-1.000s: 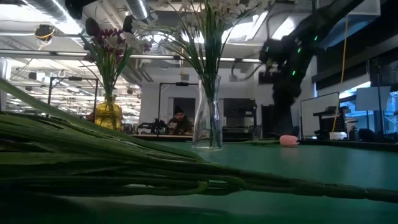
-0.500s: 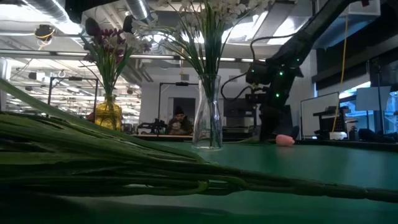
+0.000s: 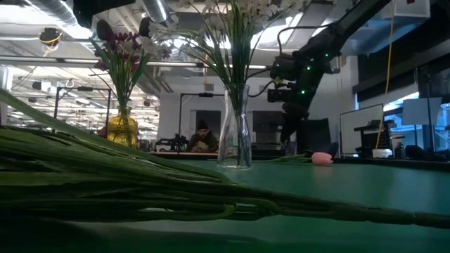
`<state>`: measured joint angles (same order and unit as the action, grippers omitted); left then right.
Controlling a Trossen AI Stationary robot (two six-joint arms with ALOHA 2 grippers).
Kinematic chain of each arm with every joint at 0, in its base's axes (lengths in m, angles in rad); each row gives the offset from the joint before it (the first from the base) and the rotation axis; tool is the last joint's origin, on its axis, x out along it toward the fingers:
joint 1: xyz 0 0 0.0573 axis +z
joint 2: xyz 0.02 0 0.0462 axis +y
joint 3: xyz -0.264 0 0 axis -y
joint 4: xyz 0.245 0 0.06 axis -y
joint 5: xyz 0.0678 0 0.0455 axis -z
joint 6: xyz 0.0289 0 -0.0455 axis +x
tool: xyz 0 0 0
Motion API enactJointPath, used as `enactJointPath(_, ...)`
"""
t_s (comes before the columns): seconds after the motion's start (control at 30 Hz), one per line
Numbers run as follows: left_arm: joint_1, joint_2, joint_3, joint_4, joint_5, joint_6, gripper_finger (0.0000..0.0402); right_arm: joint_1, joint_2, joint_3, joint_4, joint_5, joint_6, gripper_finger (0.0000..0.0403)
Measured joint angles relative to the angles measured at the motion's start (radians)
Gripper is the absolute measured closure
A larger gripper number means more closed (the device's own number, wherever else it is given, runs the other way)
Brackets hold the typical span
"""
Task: Sort flowers into vase by color
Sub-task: Put the pink flower into the transparent vase
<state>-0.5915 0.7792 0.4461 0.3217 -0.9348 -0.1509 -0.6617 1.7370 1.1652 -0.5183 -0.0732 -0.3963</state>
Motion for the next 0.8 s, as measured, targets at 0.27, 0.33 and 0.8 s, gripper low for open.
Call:
enactJointPath(0.27, 0.000, 0.000, 0.000, -0.002, 0.000, 0.000, 0.0216, -0.022, 0.038, -0.014, 0.017, -0.035, 0.026, 0.0182)
enactJointPath(0.33, 0.000, 0.000, 0.000, -0.012, 0.000, -0.002, 0.0216, -0.035, 0.067, -0.014, 0.020, -0.037, 0.027, 0.0182)
enactJointPath(0.8, 0.000, 0.000, 0.000, -0.075, 0.000, -0.079, 0.0216, -0.079, 0.161, -0.011, -0.048, -0.062, 0.021, 0.0213)
